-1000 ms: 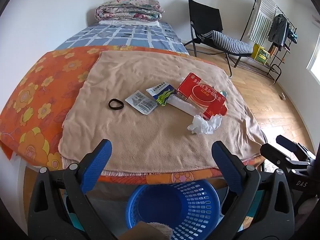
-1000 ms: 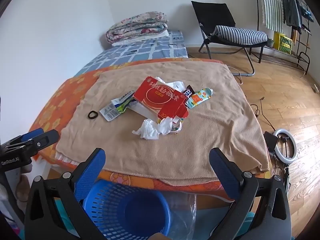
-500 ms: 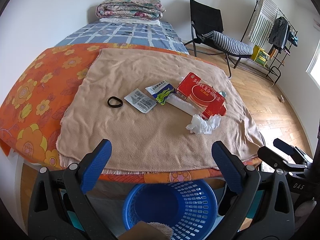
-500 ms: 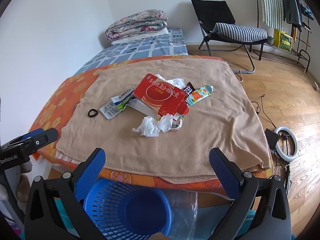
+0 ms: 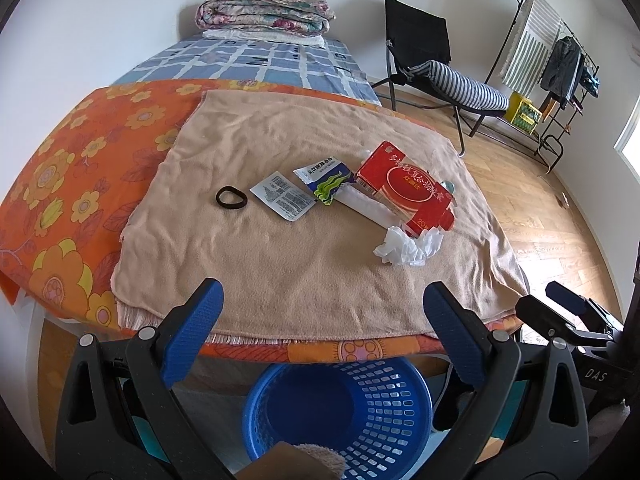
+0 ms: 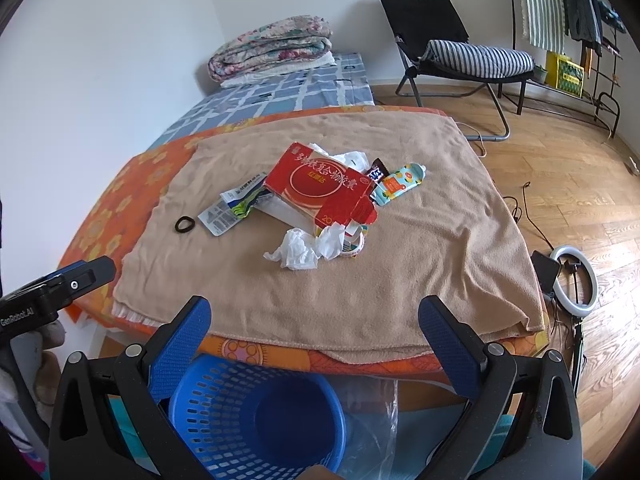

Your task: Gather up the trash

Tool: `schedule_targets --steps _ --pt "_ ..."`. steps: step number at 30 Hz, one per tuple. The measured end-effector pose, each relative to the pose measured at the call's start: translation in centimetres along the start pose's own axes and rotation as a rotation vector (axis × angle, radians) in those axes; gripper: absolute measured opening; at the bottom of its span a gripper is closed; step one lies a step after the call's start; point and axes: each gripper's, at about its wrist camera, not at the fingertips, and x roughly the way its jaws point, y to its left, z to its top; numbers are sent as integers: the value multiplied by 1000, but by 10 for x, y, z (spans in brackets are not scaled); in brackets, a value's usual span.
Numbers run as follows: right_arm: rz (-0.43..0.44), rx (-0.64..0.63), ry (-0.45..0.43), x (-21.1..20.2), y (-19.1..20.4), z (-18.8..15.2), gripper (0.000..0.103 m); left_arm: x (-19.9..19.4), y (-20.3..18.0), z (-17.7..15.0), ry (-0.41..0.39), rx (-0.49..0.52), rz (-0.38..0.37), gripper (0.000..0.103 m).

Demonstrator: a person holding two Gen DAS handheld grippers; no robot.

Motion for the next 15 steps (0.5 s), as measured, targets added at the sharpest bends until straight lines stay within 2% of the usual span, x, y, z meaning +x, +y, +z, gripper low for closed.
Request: schedule_targets --steps 15 --pt "-4 -6 -2 -1 -1 -1 103 -1 2 3 3 -3 -3 102"
